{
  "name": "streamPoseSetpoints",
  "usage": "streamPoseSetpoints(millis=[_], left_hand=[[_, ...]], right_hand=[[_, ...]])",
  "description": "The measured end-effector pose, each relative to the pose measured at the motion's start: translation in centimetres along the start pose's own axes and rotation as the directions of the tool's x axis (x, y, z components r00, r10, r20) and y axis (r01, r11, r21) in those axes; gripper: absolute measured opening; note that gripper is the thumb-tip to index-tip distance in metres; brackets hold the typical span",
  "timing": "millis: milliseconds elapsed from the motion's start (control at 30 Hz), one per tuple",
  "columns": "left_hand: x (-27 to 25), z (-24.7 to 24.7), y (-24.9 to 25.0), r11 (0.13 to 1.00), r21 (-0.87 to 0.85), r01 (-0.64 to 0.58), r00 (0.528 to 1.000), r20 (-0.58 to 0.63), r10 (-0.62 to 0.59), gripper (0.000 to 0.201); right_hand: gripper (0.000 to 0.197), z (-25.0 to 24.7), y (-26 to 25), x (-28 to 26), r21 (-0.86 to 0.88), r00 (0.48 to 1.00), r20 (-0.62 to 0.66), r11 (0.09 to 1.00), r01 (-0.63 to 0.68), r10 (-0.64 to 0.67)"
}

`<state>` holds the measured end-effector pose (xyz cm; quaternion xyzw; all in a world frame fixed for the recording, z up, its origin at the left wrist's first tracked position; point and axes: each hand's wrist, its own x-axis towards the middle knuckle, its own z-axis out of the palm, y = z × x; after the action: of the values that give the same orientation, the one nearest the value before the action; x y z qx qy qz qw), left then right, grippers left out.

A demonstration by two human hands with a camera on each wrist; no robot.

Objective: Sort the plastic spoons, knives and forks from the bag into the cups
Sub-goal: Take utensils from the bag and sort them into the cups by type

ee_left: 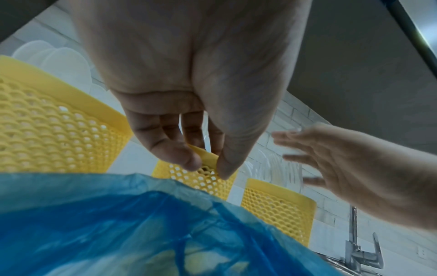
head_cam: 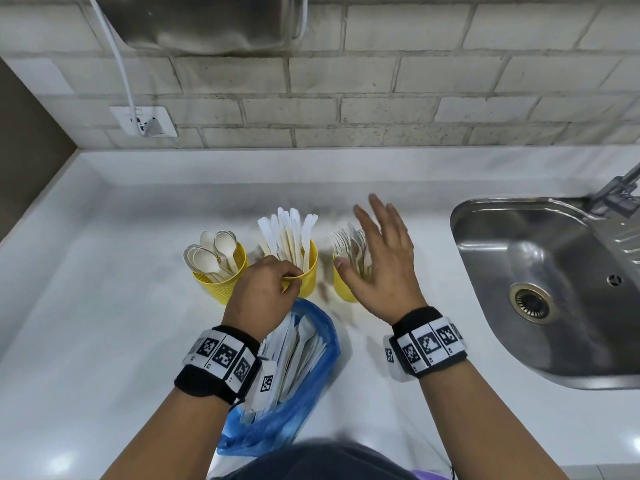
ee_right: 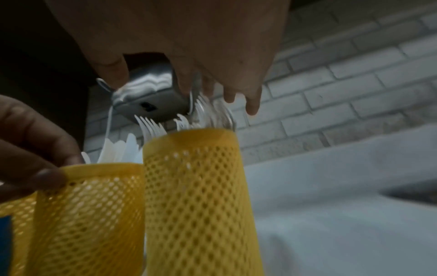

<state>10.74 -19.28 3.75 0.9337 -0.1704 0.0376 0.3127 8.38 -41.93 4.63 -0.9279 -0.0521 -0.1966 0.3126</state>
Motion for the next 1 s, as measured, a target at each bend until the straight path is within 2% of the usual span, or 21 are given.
streamPoseSetpoints(millis=[67,133,167,233,333,433,500,567,700,1000], left_hand=[[0.0,0.0,0.0,1.000,-0.004,0.001,1.000,0.002,-0.001,0.017],[0.0,0.0,0.1,1.000,-0.006,0.002,1.000,0.000,-0.002,0.017],[0.0,0.0,0.1,1.000,-0.008,0.003,1.000,0.001,-0.003,0.016],[0.0,0.0,0.1,1.000,-0.014,-0.001,1.000,-0.002,0.001,0.016],[-0.1,-0.1,0.0,1.000,-0.019,-0.009,1.000,-0.024,0.008,0.015],[-0.3,-0.1,-0.2,0.999,-0.030,-0.017,0.999,-0.051,0.015,0.015],[-0.3,-0.1,-0.3,0.999,-0.045,-0.023,0.998,-0.060,0.020,0.015],[-0.3,0.0,-0.3,0.998,-0.049,-0.031,0.998,-0.064,0.028,0.014],[-0.5,0.2,-0.5,0.997,-0.071,-0.039,0.997,-0.070,0.034,0.014],[-0.8,-0.6,-0.1,0.997,-0.071,-0.032,0.999,-0.004,0.032,0.017]], right_hand=[[0.073,-0.3,-0.5,1.0,-0.154,0.995,0.089,0.987,0.051,-0.038],[0.066,0.0,-0.5,1.4,-0.255,0.982,0.191,0.965,0.059,-0.009],[0.064,0.2,-0.5,1.2,-0.286,0.978,0.211,0.956,0.065,-0.003],[0.060,0.5,-0.3,0.8,-0.291,0.986,0.165,0.954,0.077,-0.029],[0.066,0.1,-0.3,0.3,-0.158,0.995,0.104,0.987,0.009,0.008],[0.091,-0.3,0.4,-0.9,0.037,0.992,0.069,0.993,-0.109,0.106],[0.110,-0.2,1.1,-1.6,0.149,0.973,0.131,0.967,-0.207,0.189],[0.121,0.0,1.7,-2.0,0.200,0.954,0.190,0.942,-0.269,0.232],[0.118,0.3,2.1,-2.1,0.276,0.951,0.166,0.914,-0.298,0.260],[0.117,0.6,1.6,-2.1,0.288,0.947,0.152,0.904,-0.315,0.282]])
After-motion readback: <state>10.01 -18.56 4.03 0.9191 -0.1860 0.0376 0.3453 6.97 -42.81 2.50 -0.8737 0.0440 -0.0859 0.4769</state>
